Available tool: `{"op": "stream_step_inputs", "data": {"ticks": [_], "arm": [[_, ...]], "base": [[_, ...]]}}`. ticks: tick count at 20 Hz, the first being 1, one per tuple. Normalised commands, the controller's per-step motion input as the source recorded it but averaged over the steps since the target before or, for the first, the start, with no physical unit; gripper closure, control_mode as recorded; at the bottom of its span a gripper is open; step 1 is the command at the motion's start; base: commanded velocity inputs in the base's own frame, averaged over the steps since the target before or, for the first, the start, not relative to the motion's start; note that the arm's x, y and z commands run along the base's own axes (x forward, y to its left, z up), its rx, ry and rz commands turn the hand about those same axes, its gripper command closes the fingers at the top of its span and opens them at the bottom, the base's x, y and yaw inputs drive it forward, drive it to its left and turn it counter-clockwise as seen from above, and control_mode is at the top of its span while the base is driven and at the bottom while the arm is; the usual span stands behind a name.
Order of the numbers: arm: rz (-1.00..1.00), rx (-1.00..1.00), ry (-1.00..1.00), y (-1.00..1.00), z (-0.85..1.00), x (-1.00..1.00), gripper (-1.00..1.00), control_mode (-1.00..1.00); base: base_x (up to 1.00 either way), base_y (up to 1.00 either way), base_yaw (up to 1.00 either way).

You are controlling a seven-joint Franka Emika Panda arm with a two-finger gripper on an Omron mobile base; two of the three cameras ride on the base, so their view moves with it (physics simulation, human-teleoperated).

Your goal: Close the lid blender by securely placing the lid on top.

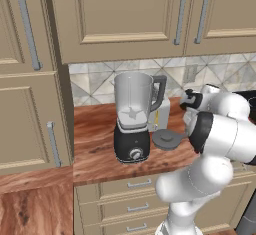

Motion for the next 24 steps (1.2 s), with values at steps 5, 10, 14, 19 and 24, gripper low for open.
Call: {"op": "stream_step_inputs", "data": {"ticks": [5, 10, 14, 19, 24], "arm": [[0.0, 0.0, 0.0, 0.0, -0.23, 0.29, -1.0, -1.0], [0.0, 0.0, 0.0, 0.0, -0.24, 0.28, -1.0, -1.0], [0.0, 0.0, 0.01, 0.0, -0.26, 0.31, -1.0, -1.0], [0.0, 0.0, 0.02, 0.0, -0.25, 0.33, -1.0, -1.0], [0.0, 0.0, 0.02, 0.0, -0.26, 0.26, -1.0, -1.0]], "base": [[0.0, 0.0, 0.0], [0.0, 0.0, 0.0], [0.0, 0.0, 0.0], [0.0, 0.0, 0.0], [0.0, 0.0, 0.0]]}}
